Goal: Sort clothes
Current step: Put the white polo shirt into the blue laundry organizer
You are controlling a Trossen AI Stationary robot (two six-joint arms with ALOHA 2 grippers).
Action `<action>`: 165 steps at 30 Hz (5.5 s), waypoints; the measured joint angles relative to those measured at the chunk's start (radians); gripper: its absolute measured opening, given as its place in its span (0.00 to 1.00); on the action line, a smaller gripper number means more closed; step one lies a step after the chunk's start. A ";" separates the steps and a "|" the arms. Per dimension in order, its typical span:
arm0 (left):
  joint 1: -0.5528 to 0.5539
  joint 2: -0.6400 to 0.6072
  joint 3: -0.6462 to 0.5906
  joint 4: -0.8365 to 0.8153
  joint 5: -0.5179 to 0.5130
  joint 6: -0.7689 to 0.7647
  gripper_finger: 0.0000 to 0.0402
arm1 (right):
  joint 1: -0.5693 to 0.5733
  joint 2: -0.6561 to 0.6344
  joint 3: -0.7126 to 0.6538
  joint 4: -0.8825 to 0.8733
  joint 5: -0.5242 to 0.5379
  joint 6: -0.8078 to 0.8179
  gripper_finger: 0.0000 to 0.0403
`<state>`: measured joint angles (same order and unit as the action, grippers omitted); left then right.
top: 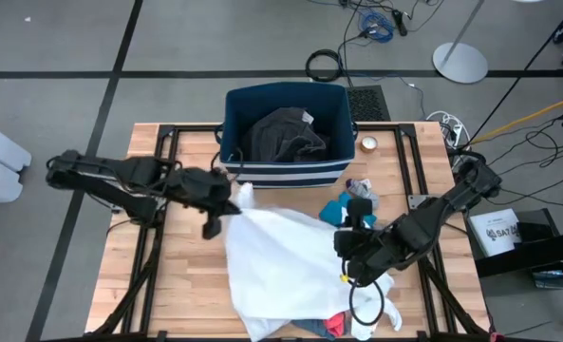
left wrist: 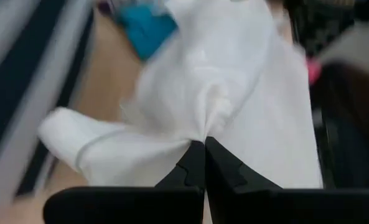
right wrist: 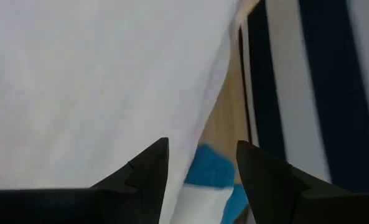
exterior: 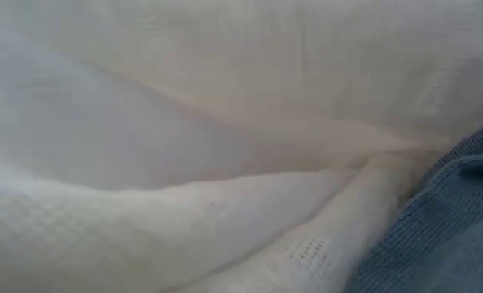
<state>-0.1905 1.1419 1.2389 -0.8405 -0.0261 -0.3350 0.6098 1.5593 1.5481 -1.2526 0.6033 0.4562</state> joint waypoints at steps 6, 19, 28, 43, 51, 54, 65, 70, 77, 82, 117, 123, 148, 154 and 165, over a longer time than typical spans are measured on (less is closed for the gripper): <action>-0.142 0.038 -0.089 -0.179 0.036 -0.193 0.00 | 0.019 -0.056 -0.268 0.136 -0.004 0.163 0.44; -0.329 0.351 -0.460 0.640 0.319 -0.484 0.00 | 0.044 -0.069 -0.559 0.632 -0.135 0.274 0.44; -0.348 0.536 -0.450 0.657 0.354 -0.521 0.00 | 0.095 -0.083 -0.570 0.664 -0.538 0.221 0.44; -0.348 0.545 -0.452 0.731 0.224 -0.504 0.00 | -0.274 -0.074 -0.460 0.803 -0.283 -0.152 0.44; -0.380 0.546 -0.452 0.746 0.159 -0.469 0.00 | -0.390 0.122 -0.460 0.935 -0.473 -0.199 0.44; -0.390 0.546 -0.452 0.746 0.155 -0.468 0.00 | -0.392 0.196 -0.460 0.992 -0.435 -0.198 0.44; -0.441 0.544 -0.450 0.697 0.178 -0.467 0.00 | -0.391 0.273 -0.459 1.057 -0.291 -0.077 0.44; -0.447 0.544 -0.451 0.697 0.177 -0.463 0.00 | -0.398 0.284 -0.460 0.986 -0.374 -0.015 0.44; -0.443 0.544 -0.452 0.699 0.155 -0.461 0.01 | -0.397 0.323 -0.460 0.997 -0.399 0.018 0.39; -0.444 0.547 -0.455 0.740 0.098 -0.406 0.08 | -0.396 0.337 -0.460 0.989 -0.398 0.025 0.14; -0.404 -0.003 -0.459 0.303 -0.185 -0.592 0.19 | -0.064 -0.013 -0.460 0.636 -0.129 0.228 0.00; -0.390 0.017 -0.459 0.307 -0.200 -0.495 0.21 | -0.064 -0.013 -0.460 0.617 -0.130 0.208 0.00; -0.234 0.226 -0.459 0.211 -0.189 -0.548 0.54 | -0.064 -0.013 -0.460 0.567 -0.161 0.182 0.00; -0.234 0.237 -0.475 0.251 -0.172 -0.548 0.54 | -0.064 -0.013 -0.460 0.567 -0.164 0.180 0.00; -0.208 0.299 -0.608 0.458 -0.191 -0.554 0.53 | -0.064 -0.013 -0.460 0.570 -0.163 0.161 0.00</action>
<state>-0.3988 1.4405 0.6308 -0.3828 -0.2172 -0.8885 0.5453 1.5463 1.0885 -0.6823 0.4400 0.6174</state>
